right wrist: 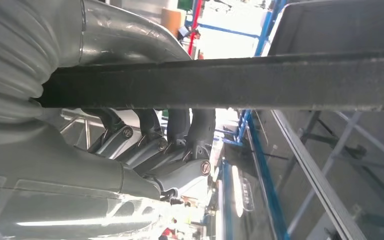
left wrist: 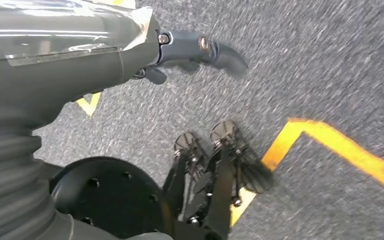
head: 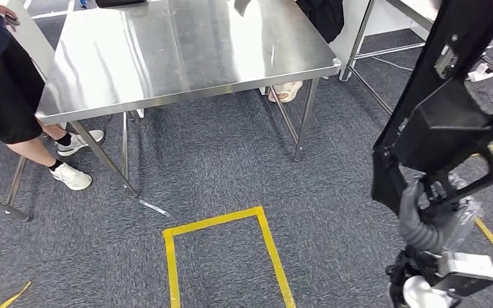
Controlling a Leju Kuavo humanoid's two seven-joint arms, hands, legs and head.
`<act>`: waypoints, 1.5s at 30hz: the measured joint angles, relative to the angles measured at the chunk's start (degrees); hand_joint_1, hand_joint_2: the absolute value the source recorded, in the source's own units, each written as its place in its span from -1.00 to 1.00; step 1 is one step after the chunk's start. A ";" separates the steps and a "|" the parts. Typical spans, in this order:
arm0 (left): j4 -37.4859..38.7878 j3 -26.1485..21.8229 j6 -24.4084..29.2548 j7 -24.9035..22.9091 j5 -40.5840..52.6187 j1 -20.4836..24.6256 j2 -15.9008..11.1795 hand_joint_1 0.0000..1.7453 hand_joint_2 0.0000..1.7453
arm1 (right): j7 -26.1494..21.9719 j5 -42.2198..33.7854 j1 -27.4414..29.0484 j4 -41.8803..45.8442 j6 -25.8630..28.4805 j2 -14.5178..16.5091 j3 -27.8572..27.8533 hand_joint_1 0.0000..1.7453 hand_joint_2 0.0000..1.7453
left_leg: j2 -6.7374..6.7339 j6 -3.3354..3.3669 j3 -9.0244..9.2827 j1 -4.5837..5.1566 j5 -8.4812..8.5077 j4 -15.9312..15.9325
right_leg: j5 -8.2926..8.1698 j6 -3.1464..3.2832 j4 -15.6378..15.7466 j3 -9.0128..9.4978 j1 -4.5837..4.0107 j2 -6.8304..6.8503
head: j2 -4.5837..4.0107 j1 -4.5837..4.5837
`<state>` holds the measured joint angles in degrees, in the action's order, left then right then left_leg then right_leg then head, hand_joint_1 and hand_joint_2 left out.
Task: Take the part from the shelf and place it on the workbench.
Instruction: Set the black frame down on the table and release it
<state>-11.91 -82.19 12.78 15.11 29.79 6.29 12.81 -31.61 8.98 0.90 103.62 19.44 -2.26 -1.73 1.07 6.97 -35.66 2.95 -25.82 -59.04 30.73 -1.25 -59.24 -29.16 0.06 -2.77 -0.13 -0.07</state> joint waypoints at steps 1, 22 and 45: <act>0.02 0.02 -0.01 -0.01 0.00 0.01 0.05 -1.00 1.00 | 0.02 0.01 0.02 0.08 -0.01 -0.02 0.02 1.00 1.00 | -0.05 -0.11 1.03 -0.07 -0.01 0.94 | -0.15 -0.32 -0.46 0.31 -0.04 0.23 | 0.00 0.14; 0.09 0.61 0.22 -0.26 0.52 0.15 0.39 -1.00 1.00 | 0.47 0.32 -0.68 0.28 -0.10 -0.25 -0.03 1.00 1.00 | -1.17 -6.73 -2.40 -3.32 -11.02 -14.80 | -2.43 0.05 0.23 -2.66 2.35 2.76 | 0.00 0.26; 0.18 1.64 2.92 -0.33 1.82 0.18 0.59 -1.00 1.00 | 0.55 1.39 -0.57 -0.36 -0.51 -0.88 0.54 1.00 1.00 | 5.76 -3.52 0.09 -1.79 0.15 -0.97 | -3.52 -1.80 -0.30 -4.70 0.55 -0.28 | 0.00 0.40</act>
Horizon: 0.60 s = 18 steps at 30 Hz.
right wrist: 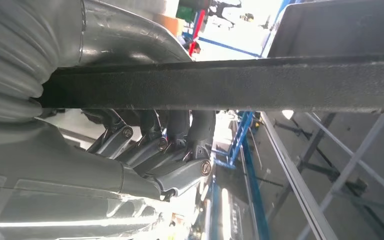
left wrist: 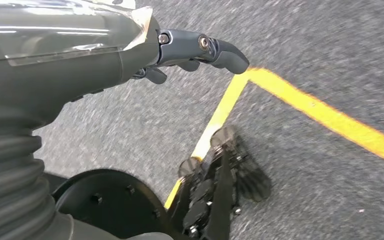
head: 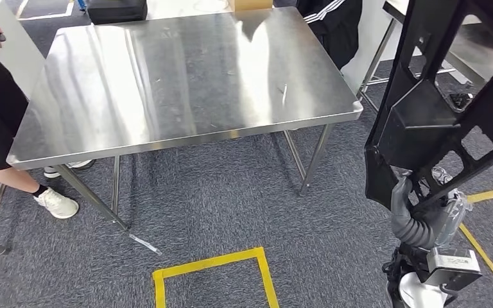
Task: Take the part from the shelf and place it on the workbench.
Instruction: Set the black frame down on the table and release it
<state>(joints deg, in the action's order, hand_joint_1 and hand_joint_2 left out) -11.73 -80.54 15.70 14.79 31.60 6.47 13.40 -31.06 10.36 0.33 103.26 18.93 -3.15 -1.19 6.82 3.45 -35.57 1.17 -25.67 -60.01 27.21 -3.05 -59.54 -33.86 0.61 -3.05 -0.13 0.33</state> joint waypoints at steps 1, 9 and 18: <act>0.03 0.00 0.03 0.00 0.00 -0.04 -0.01 -1.00 1.00 | 0.00 0.02 -0.10 -0.04 -0.08 -0.01 0.14 1.00 1.00 | 0.41 -0.21 -0.07 -0.02 -0.07 -0.03 | -0.12 0.40 0.16 0.27 0.27 0.52 | 0.00 0.00; 0.10 0.02 0.13 0.01 0.04 -0.12 -0.03 -1.00 1.00 | 0.20 0.09 -0.61 -0.62 -0.32 0.04 1.02 1.00 1.00 | -6.74 -3.38 -7.86 -1.95 -5.77 -14.19 | 0.53 1.96 0.84 1.77 1.42 5.36 | 0.00 0.70; 0.16 0.02 -1.28 1.04 -0.57 -0.24 0.11 -1.00 1.00 | 0.30 0.16 -0.88 -1.04 -0.27 -0.33 1.33 1.00 1.00 | -7.56 -3.07 0.42 -2.25 -0.62 -0.05 | 1.66 0.42 1.58 3.22 1.20 6.88 | 0.00 0.31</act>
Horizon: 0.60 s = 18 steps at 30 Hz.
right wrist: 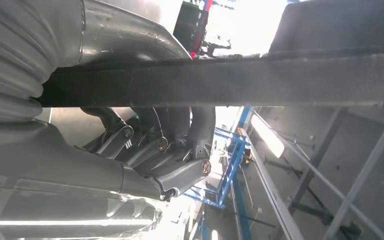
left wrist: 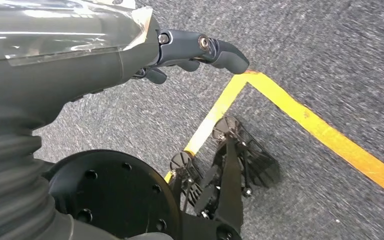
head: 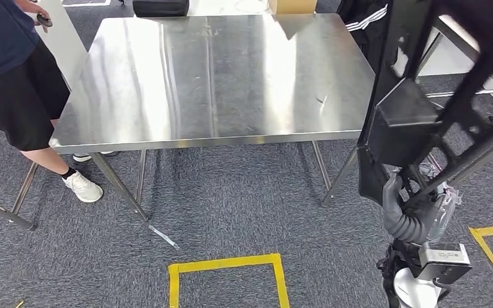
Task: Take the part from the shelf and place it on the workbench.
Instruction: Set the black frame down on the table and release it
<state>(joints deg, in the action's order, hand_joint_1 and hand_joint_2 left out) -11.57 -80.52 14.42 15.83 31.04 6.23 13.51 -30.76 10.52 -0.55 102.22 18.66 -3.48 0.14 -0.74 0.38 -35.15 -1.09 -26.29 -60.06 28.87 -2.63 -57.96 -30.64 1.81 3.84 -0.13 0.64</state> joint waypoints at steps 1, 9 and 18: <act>0.01 -0.01 0.00 0.02 -0.09 -0.01 0.00 -1.00 1.00 | 0.01 -0.01 0.00 -0.09 0.01 -0.04 0.05 1.00 1.00 | 0.02 0.16 0.01 0.07 -0.07 0.00 | -0.09 -0.10 0.27 0.16 0.03 0.01 | 0.00 -0.02; 0.01 -0.02 0.53 -0.44 -0.24 -0.04 0.00 -1.00 1.00 | 0.01 -0.01 0.00 -0.48 -0.01 -0.04 0.42 1.00 1.00 | -0.04 0.89 -0.01 0.32 -0.31 -0.06 | -0.60 -1.06 1.17 0.97 0.07 0.01 | 0.00 -0.01; 0.01 -0.02 1.05 -0.98 -0.21 0.02 0.01 -1.00 1.00 | 0.07 -0.03 -0.05 -0.75 -0.25 -0.30 1.02 1.00 1.00 | 0.49 3.32 2.84 0.20 0.94 4.10 | 2.31 -2.11 -5.56 -2.45 0.62 -2.93 | 0.00 -0.35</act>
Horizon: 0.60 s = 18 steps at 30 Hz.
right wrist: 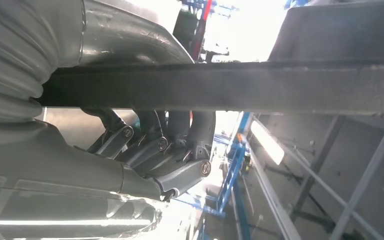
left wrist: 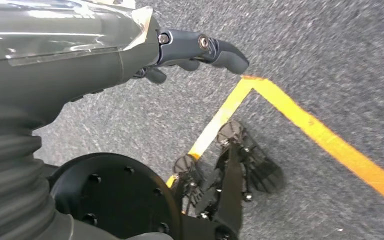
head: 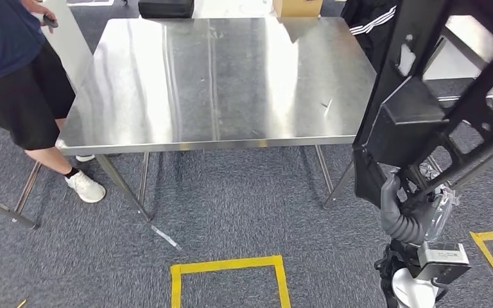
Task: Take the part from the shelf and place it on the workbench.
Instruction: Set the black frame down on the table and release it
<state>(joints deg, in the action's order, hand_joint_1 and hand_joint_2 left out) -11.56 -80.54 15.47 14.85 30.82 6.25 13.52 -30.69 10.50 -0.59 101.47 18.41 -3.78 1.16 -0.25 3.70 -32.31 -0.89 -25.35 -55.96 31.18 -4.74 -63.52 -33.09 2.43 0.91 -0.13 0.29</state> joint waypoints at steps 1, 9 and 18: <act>0.00 0.00 0.03 -0.05 0.00 0.05 -0.01 -1.00 1.00 | 0.01 -0.01 0.06 -0.11 -0.02 -0.08 0.02 1.00 1.00 | 0.18 0.00 0.08 0.05 0.01 0.03 | 1.33 0.29 -4.06 -2.36 -0.04 -0.48 | 0.00 -0.03; -0.02 0.00 0.08 -0.28 -0.01 0.03 -0.10 -1.00 1.00 | 0.16 0.01 0.29 -0.80 -0.05 -0.23 0.17 1.00 1.00 | 2.06 -3.19 0.63 -0.40 -2.27 -1.77 | -4.54 -0.76 5.47 0.62 0.52 -0.90 | 0.00 -0.28; 0.00 -0.01 0.12 -0.35 -0.01 -0.09 -0.10 -1.00 1.00 | 0.17 0.01 0.18 -0.82 -0.09 -0.15 0.20 1.00 1.00 | 0.53 -3.89 -9.88 -0.73 -7.64 -19.17 | -2.75 3.22 5.28 2.24 -0.47 -0.81 | 0.00 0.23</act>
<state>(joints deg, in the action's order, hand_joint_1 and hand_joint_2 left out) -11.56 -80.55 15.59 14.50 30.81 6.16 13.42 -30.52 10.51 -0.42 100.65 18.33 -3.93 1.36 0.28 -0.20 -42.19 -1.62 -32.98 -75.13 28.43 -1.52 -58.24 -30.85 1.96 0.10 -0.13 0.52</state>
